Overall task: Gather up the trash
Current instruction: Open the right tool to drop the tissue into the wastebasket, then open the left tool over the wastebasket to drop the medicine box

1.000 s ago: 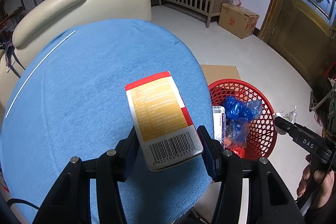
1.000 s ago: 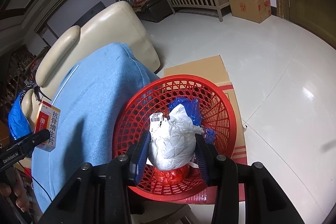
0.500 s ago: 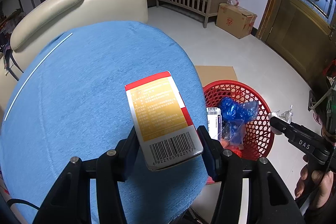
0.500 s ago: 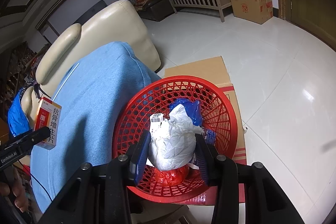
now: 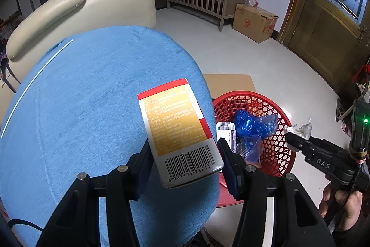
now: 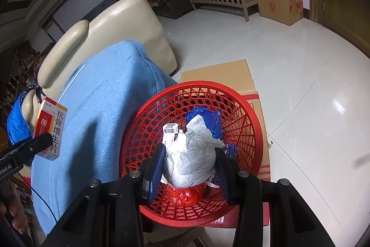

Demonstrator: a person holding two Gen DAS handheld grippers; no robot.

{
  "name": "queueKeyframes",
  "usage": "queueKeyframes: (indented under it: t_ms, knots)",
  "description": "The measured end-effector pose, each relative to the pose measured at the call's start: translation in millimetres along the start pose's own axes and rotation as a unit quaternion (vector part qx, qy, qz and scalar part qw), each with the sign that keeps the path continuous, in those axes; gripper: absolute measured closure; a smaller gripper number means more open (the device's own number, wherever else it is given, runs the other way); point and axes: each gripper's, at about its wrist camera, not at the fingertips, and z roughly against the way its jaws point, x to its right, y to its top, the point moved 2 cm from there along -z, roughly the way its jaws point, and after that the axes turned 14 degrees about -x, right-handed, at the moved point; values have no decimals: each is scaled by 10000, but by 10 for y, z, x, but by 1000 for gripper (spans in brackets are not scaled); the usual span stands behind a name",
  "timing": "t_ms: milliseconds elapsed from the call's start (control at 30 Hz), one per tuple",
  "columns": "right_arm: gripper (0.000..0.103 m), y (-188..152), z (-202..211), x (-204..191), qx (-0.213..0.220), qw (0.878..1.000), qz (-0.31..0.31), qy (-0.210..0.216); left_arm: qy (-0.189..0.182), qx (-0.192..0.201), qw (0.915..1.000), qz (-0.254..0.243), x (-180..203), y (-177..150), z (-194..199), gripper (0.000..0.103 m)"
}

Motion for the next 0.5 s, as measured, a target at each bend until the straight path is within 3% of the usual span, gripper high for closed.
queueKeyframes:
  t_ms: [233, 300, 333, 500]
  knots:
    - [56, 0, -143, 25, -257, 9997, 44, -27, -69, -21, 9999, -96, 129, 53, -49, 47]
    - [38, -5, -222, 47, -433, 9990, 16, -71, -92, -41, 9998, -144, 179, 71, -71, 47]
    - [35, -9, -254, 63, -488, 9987, -4, -115, -102, -51, 9998, -159, 200, 83, -78, 47]
    - [33, 3, -150, 192, -285, 9992, -229, -134, -167, -115, 9994, -291, 348, 132, -143, 47]
